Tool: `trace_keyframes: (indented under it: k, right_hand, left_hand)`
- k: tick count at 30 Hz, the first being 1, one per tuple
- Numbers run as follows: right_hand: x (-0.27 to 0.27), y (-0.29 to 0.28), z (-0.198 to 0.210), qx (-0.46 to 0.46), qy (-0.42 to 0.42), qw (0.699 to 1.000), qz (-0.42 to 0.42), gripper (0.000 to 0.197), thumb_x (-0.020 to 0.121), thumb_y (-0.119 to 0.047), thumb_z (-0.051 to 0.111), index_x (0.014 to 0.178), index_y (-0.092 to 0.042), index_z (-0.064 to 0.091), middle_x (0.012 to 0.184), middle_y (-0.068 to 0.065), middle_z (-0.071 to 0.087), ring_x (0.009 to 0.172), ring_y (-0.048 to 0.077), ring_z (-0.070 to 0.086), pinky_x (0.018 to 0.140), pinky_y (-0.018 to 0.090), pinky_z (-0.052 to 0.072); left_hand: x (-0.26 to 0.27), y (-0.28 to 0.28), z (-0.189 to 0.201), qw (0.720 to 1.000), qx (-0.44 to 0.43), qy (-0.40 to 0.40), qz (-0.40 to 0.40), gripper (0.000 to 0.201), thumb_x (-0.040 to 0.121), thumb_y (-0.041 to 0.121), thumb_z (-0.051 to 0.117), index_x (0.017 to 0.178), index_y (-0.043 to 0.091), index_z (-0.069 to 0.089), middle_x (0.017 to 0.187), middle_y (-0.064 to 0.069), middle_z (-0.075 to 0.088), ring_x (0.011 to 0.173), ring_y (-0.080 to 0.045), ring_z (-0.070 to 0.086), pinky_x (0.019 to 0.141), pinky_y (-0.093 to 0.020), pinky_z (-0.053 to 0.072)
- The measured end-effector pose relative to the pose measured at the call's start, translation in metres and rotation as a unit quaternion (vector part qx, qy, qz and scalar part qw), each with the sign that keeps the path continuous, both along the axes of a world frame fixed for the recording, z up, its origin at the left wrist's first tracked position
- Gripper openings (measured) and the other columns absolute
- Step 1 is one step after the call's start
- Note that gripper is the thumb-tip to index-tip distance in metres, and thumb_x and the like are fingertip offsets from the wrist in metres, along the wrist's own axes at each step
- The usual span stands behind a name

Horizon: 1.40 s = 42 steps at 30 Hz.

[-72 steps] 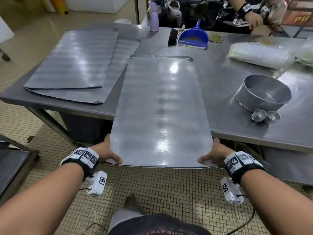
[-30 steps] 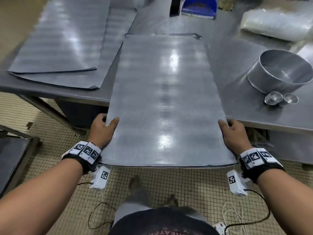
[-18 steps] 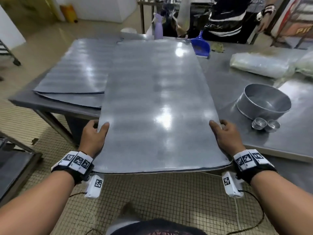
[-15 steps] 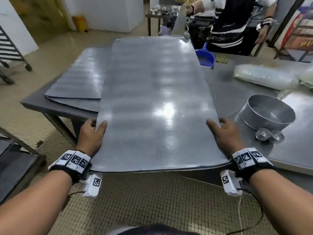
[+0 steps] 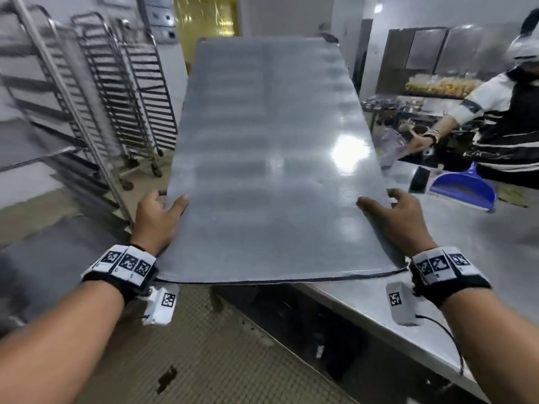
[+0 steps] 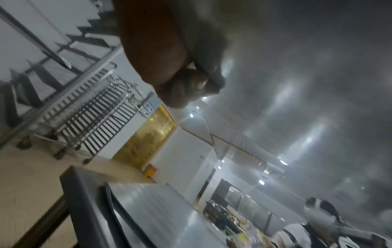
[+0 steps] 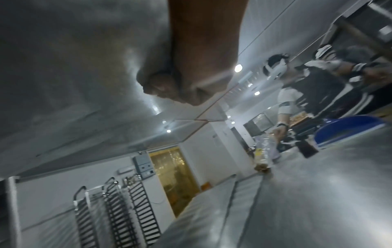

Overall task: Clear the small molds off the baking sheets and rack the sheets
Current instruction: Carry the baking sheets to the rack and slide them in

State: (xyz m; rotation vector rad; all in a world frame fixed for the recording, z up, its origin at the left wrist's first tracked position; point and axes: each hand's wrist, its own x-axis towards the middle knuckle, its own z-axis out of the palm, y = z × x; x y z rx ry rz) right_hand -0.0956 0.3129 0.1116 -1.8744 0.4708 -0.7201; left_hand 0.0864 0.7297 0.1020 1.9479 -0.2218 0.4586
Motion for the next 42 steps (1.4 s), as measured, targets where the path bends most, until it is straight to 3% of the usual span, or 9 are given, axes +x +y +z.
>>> trace_keyframes:
  k: [7,12,19,24,28,32,35,39,42]
  right_hand:
    - [0.107,0.060,0.025,-0.041,-0.038,0.994,0.096,0.029,0.077,-0.038,0.083,0.092,-0.016,0.071,0.081,-0.008,0.072,0.064,-0.006,0.065,0.059,0.015,0.051]
    - [0.164,0.101,0.037,-0.041,-0.054,0.979,0.194,0.027,0.080,-0.032,0.083,0.098,-0.016,0.070,0.082,-0.010,0.070,0.059,-0.014,0.062,0.051,0.003,0.042]
    - [0.221,0.152,0.049,-0.036,-0.048,0.941,0.333,0.035,0.079,-0.040,0.082,0.101,-0.016,0.069,0.084,-0.010,0.071,0.073,-0.004,0.063,0.058,0.012,0.044]
    - [0.229,0.186,0.039,0.028,-0.020,0.902,0.430,0.022,0.083,-0.022,0.082,0.093,-0.011,0.066,0.079,-0.006,0.071,0.061,-0.006,0.066,0.051,0.004,0.044]
    - [0.245,0.197,0.009,-0.012,0.019,0.872,0.489,0.039,0.076,-0.044,0.084,0.096,-0.013,0.073,0.077,-0.006,0.076,0.064,-0.002,0.070,0.053,0.012,0.048]
    - [0.236,0.201,-0.014,-0.001,0.042,0.852,0.522,0.021,0.084,-0.021,0.080,0.096,-0.004,0.074,0.071,-0.007,0.075,0.057,-0.003,0.067,0.049,0.009,0.045]
    - [0.233,0.201,-0.035,-0.008,0.072,0.840,0.538,0.015,0.085,-0.018,0.079,0.089,-0.006,0.072,0.061,-0.013,0.072,0.051,-0.005,0.063,0.048,0.008,0.043]
    - [0.250,0.205,-0.067,-0.040,0.125,0.842,0.523,0.062,0.064,-0.063,0.085,0.094,-0.010,0.072,0.082,0.018,0.074,0.062,0.014,0.064,0.058,0.041,0.055]
    - [0.263,0.213,-0.078,-0.054,0.144,0.840,0.521,0.073,0.057,-0.074,0.083,0.091,-0.010,0.073,0.086,0.023,0.072,0.063,0.022,0.065,0.067,0.050,0.058]
  left_hand:
    - [-0.001,0.088,0.042,0.992,0.009,-0.038,0.124,0.034,0.089,0.029,0.074,0.111,0.005,0.063,0.102,-0.005,0.067,0.090,-0.020,0.063,0.073,-0.024,0.041]
    - [-0.028,0.139,0.054,0.977,0.005,-0.048,0.209,0.052,0.080,0.051,0.075,0.111,0.010,0.066,0.103,-0.003,0.073,0.091,-0.018,0.069,0.079,-0.031,0.051]
    - [-0.092,0.168,0.055,0.946,-0.017,-0.033,0.321,0.033,0.087,0.035,0.076,0.107,0.013,0.062,0.103,-0.003,0.069,0.094,-0.019,0.066,0.079,-0.030,0.047]
    - [-0.145,0.165,0.043,0.927,-0.013,-0.002,0.375,0.025,0.090,0.029,0.073,0.107,0.015,0.060,0.104,-0.002,0.065,0.098,-0.022,0.063,0.080,-0.029,0.050]
    - [-0.177,0.150,0.022,0.906,-0.013,0.053,0.419,0.027,0.093,0.024,0.070,0.111,0.013,0.054,0.107,-0.004,0.055,0.094,-0.018,0.054,0.075,-0.023,0.039]
    - [-0.198,0.147,-0.013,0.895,-0.020,0.094,0.436,0.023,0.092,0.021,0.071,0.105,0.008,0.057,0.098,-0.007,0.060,0.087,-0.023,0.058,0.057,-0.012,0.041]
    - [-0.209,0.152,-0.042,0.887,-0.020,0.130,0.443,0.030,0.089,0.029,0.074,0.103,0.005,0.063,0.098,-0.010,0.066,0.084,-0.027,0.063,0.066,-0.026,0.045]
    - [-0.212,0.162,-0.066,0.877,-0.045,0.177,0.445,0.040,0.086,0.037,0.076,0.107,0.004,0.065,0.098,-0.011,0.071,0.084,-0.026,0.068,0.069,-0.031,0.051]
    - [-0.202,0.174,-0.074,0.874,-0.036,0.192,0.444,0.052,0.082,0.047,0.077,0.111,0.005,0.065,0.106,-0.009,0.070,0.095,-0.030,0.069,0.081,-0.037,0.055]
